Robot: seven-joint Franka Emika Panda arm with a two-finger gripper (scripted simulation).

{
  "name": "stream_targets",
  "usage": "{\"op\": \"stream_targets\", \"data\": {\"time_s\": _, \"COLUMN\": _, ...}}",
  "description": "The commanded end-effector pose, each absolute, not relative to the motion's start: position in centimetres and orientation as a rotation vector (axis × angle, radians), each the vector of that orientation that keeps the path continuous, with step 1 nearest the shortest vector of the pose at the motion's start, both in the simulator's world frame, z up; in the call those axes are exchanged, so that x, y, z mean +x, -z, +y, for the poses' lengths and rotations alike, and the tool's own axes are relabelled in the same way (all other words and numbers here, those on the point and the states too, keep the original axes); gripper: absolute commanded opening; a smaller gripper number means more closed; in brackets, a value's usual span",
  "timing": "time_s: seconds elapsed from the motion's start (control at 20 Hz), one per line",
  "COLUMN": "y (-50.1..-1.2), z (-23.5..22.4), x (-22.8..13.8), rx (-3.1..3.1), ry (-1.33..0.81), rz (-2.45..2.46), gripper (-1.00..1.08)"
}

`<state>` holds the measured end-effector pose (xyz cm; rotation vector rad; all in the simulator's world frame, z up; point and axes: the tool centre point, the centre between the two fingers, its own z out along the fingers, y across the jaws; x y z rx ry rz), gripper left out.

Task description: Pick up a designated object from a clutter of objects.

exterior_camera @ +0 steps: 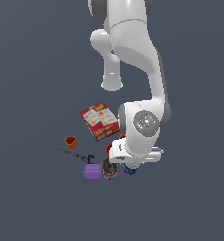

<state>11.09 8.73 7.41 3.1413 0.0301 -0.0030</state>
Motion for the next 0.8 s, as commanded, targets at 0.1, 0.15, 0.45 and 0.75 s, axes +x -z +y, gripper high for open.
{"op": "stream_targets", "data": {"time_s": 0.1, "y": -7.4, "z": 8.7, "x": 11.1, "rx": 3.141, "ry": 0.003, "rz": 0.030, "gripper": -1.00}}
{"op": "stream_targets", "data": {"time_s": 0.15, "y": -7.5, "z": 8.7, "x": 11.1, "rx": 3.141, "ry": 0.003, "rz": 0.030, "gripper": -1.00}}
{"op": "stream_targets", "data": {"time_s": 0.45, "y": -8.9, "z": 7.7, "x": 10.7, "rx": 3.141, "ry": 0.003, "rz": 0.030, "gripper": -1.00}}
{"op": "stream_targets", "data": {"time_s": 0.75, "y": -12.2, "z": 5.6, "x": 9.9, "rx": 3.141, "ry": 0.003, "rz": 0.030, "gripper": -1.00}}
